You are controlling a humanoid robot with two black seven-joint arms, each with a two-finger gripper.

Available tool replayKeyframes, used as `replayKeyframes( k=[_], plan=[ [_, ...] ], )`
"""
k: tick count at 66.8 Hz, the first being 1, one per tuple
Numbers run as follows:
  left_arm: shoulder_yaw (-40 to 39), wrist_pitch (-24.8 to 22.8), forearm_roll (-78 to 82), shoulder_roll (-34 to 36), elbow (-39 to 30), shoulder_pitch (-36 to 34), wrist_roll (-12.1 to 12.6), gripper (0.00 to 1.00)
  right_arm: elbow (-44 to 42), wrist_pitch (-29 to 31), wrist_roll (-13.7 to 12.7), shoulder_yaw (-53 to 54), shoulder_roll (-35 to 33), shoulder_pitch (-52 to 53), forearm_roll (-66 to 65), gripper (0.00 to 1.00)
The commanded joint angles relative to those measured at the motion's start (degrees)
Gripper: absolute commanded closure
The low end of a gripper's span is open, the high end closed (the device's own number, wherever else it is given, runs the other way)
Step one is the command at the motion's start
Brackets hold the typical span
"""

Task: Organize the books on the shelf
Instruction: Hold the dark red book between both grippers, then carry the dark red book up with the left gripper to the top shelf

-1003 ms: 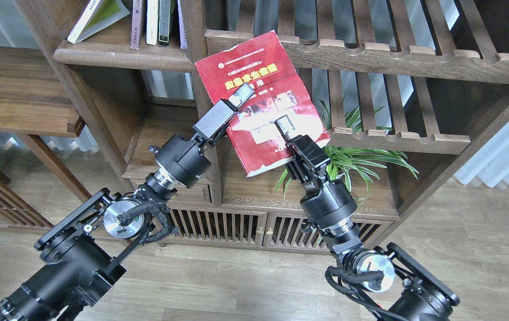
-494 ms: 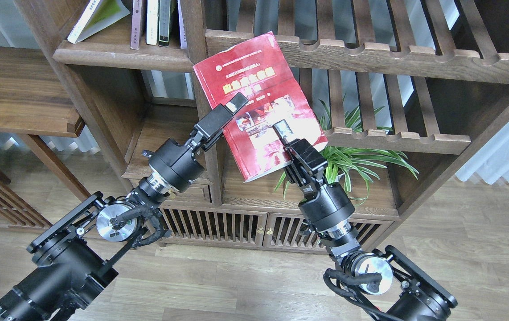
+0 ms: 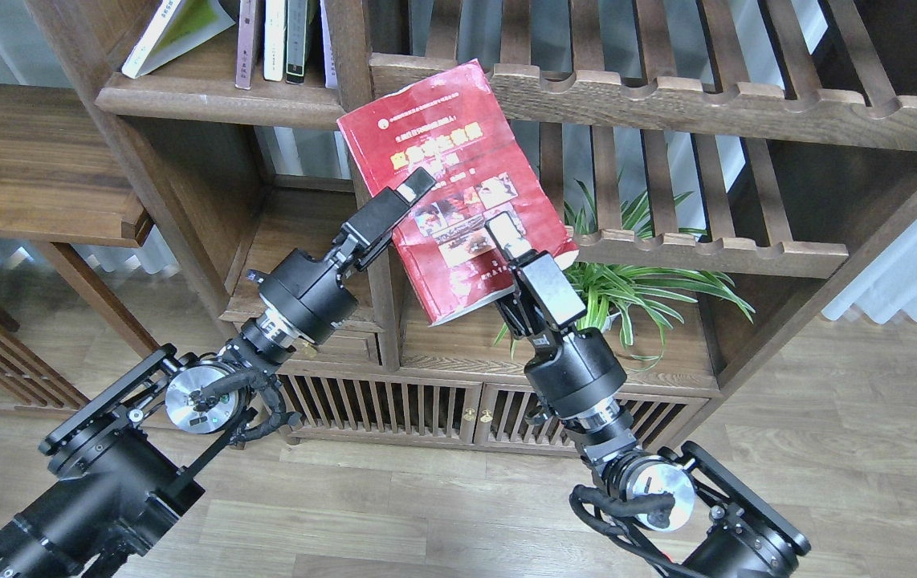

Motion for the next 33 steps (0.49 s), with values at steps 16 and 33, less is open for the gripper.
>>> replayKeyframes(
  k=[16, 33],
  plan=[
    [-1.36, -0.03, 1.16, 6.75, -2.75, -0.88, 0.02, 0.96, -2.26, 0.00, 0.10, 0.33, -0.30, -0.67, -0.01, 0.17],
    [-6.81, -0.03, 4.15, 6.67, -6.53, -2.37, 0.02, 0.96, -3.14, 0.00, 0.10, 0.59, -0.48, -0.59, -0.01, 0.17]
  ],
)
